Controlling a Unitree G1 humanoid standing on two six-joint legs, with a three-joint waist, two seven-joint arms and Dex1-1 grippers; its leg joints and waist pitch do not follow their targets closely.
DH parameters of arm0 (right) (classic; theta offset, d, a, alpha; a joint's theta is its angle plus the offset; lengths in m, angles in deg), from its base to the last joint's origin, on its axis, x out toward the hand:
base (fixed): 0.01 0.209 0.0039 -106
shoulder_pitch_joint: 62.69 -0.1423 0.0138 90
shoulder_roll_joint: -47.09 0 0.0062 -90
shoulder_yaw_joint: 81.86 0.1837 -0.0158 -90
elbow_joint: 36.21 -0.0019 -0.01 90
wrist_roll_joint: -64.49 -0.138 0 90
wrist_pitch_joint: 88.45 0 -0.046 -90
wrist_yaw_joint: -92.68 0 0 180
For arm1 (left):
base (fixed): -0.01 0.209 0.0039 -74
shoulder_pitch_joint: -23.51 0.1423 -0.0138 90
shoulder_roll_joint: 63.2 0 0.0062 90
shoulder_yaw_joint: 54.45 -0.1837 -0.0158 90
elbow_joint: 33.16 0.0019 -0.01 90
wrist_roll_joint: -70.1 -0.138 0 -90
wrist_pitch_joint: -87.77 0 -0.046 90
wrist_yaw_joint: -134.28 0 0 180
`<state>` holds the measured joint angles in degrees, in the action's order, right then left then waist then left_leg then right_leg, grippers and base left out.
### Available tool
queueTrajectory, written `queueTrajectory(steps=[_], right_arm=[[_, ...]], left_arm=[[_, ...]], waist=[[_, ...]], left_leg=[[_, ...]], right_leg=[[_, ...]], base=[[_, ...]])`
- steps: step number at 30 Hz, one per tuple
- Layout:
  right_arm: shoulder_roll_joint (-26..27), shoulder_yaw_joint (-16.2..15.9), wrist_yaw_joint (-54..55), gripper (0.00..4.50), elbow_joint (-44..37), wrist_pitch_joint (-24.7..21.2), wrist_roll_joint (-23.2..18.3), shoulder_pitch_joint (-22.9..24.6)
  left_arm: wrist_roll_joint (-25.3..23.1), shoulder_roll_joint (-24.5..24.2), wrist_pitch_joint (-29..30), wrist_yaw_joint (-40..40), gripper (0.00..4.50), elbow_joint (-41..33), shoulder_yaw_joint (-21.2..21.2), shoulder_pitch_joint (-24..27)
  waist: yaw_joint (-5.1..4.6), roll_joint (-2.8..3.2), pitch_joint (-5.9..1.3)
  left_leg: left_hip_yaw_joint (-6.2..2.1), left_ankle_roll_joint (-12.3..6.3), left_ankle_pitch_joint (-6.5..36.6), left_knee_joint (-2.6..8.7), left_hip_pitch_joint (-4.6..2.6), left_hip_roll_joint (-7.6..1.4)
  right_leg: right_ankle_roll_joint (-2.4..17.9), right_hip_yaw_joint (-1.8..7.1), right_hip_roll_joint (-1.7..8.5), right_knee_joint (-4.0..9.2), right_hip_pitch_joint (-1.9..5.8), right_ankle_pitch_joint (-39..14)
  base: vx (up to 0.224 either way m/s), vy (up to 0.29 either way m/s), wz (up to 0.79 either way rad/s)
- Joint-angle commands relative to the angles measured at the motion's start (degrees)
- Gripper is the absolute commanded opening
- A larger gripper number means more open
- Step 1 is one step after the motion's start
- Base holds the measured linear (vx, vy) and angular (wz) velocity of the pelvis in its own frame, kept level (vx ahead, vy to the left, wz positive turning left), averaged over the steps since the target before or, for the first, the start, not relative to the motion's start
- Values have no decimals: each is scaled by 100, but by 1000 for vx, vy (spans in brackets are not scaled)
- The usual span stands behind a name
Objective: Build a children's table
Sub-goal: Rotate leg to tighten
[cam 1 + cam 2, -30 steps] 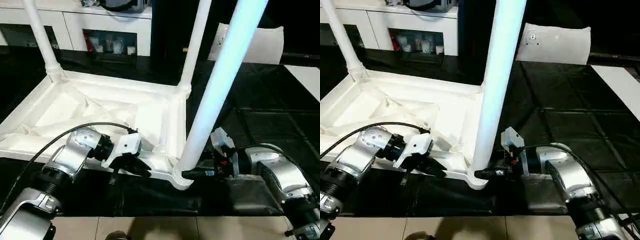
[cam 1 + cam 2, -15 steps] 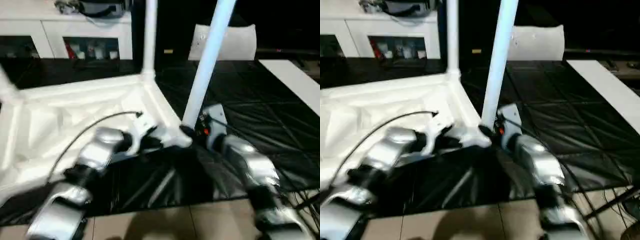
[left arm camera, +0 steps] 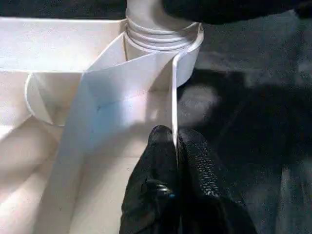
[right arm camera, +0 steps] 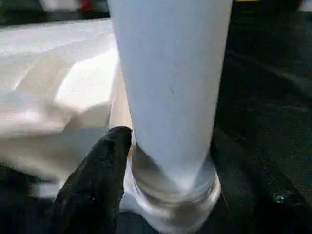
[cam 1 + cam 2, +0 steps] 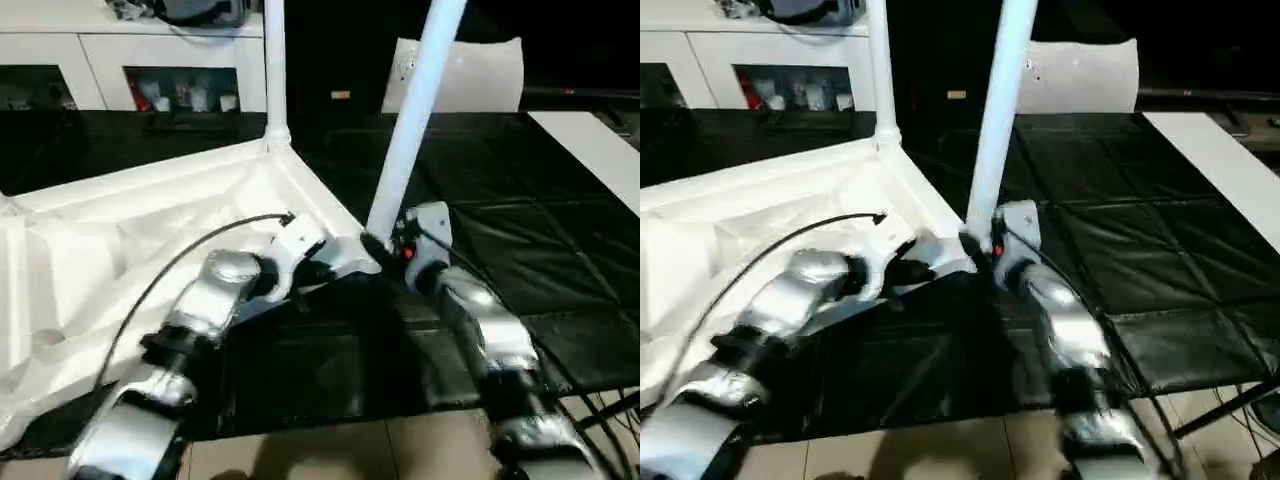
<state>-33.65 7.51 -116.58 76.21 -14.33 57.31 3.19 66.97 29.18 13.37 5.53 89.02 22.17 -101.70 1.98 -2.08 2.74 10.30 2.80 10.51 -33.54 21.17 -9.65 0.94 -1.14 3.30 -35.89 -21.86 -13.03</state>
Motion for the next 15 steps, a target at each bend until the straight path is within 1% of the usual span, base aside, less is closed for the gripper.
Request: queueTrajectory(steps=[1,2,3,4,5,6,7,8,9,10,11,12,13,14,15], right_arm=[[-126,-327,-620,327,-150,-58,-160,158],[-246,-319,-778,327,-230,-12,-207,199],[-440,-331,-1027,352,-347,47,-251,252],[-632,-339,-1309,359,-447,102,-303,296],[-812,-352,-1567,359,-530,149,-340,334],[-987,-377,-1813,363,-599,192,-358,365],[-1288,-449,-2293,372,-715,224,-373,425],[-1379,-474,-2446,385,-744,226,-380,439],[-1568,-543,-2740,395,-799,218,-399,459],[-1644,-571,-2859,395,-817,217,-406,466],[-1778,-634,-3117,395,-847,207,-441,470],[-1959,-758,-3490,395,-858,332,-435,459],[-1973,-770,-3518,395,-856,349,-431,456],[-2060,-851,-3758,395,-823,468,-427,419],[-2083,-872,-3835,395,-806,487,-454,400]], left_arm=[[365,-5,-559,502,0,-311,13,35],[365,-86,-581,620,0,-320,-3,64],[333,-209,-760,796,0,-288,-59,94],[329,-318,-853,987,0,-262,-100,120],[347,-415,-958,1194,0,-251,-131,150],[403,-497,-1021,1419,0,-268,-143,184],[492,-635,-1065,1774,0,-309,-173,235],[505,-677,-1103,1875,0,-314,-194,243],[549,-783,-1151,2142,0,-351,-259,278],[569,-831,-1155,2263,0,-366,-289,293],[580,-914,-1205,2453,0,-358,-339,304],[581,-1022,-1290,2738,0,-316,-408,296],[581,-1030,-1297,2761,0,-312,-413,295],[568,-1103,-1383,2984,0,-280,-476,283],[558,-1126,-1439,3070,0,-257,-501,276]], waist=[[24,-38,-298],[36,-33,-292],[24,-29,-282],[30,-41,-289],[39,-34,-286],[40,-22,-286],[52,-9,-293],[59,-22,-295],[74,-29,-294],[87,-21,-303],[87,-23,-300],[98,-26,-302],[117,-22,-303],[119,-23,-295],[143,-33,-293]], left_leg=[[-109,-443,842,363,-51,-334],[-113,-412,895,369,-59,-344],[-111,-367,991,380,-67,-360],[-113,-336,1019,379,-63,-360],[-117,-330,1000,381,-65,-367],[-111,-333,991,378,-67,-370],[-113,-353,940,376,-73,-374],[-109,-380,920,371,-74,-378],[-106,-441,851,363,-61,-372],[-104,-477,770,357,-61,-378],[-98,-486,746,353,-59,-376],[-92,-525,756,341,-63,-368],[-88,-539,760,342,-76,-381],[-82,-539,785,339,-75,-381],[-81,-532,809,341,-78,-385]], right_leg=[[1144,231,478,487,228,-524],[1124,230,483,495,226,-635],[1116,232,481,503,203,-805],[1088,228,473,507,215,-888],[1083,230,476,502,210,-870],[1099,233,474,495,204,-790],[1154,229,475,473,204,-634],[1180,227,471,472,210,-548],[1214,229,474,451,218,-398],[1266,226,483,434,221,-258],[1297,224,478,424,216,-203],[1348,221,477,428,220,-164],[1377,220,484,427,212,-149],[1393,220,483,427,204,-167],[1397,215,488,432,207,-248]], base=[[0,0,0],[0,0,0],[0,0,0],[0,0,0],[0,0,0],[0,0,0],[0,0,0],[0,0,0],[0,0,0],[0,0,0],[0,0,0],[0,0,0],[0,0,0],[0,0,0],[0,0,0]])
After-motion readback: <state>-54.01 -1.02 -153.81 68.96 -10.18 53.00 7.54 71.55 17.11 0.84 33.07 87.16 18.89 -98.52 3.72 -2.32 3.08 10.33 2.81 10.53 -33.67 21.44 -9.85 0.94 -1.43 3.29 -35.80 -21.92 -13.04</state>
